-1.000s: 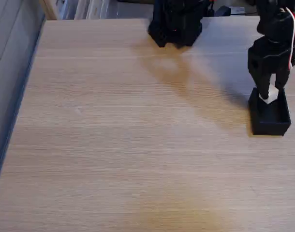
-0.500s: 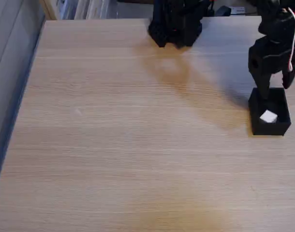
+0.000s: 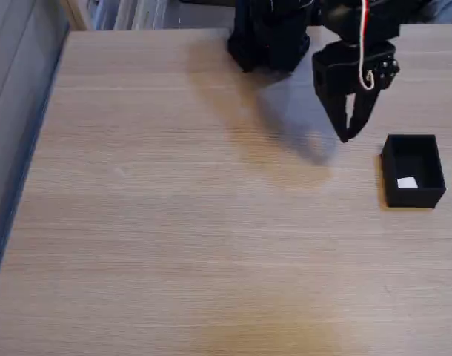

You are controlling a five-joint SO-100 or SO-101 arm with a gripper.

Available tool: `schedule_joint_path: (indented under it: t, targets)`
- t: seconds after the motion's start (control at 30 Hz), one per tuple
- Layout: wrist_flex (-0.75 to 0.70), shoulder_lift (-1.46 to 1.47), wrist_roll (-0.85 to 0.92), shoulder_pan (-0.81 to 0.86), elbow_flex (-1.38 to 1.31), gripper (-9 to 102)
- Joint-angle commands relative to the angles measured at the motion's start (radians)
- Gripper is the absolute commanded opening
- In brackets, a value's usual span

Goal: Pick a white block and place it in the black box.

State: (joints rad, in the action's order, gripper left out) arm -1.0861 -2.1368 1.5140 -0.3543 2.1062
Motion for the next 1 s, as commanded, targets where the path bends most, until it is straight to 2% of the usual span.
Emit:
schedule_joint_path:
  t: [0.0, 0.23, 0.53, 0.67, 0.83, 0.97]
  targets:
    - [0.057, -0.209, 0.081, 0.08, 0.213, 0]
    - [0.086, -0.566, 0.181, 0.192, 0.578, 0]
    - [0.051, -0.973, 0.287, 0.348, 0.994, 0]
    - [-0.023, -1.006, 0.224, 0.348, 0.999, 0]
    - [-0.213, -1.127, 0.161, 0.31, 1.0, 0]
    - [-0.261, -1.195, 0.087, 0.293, 1.0, 0]
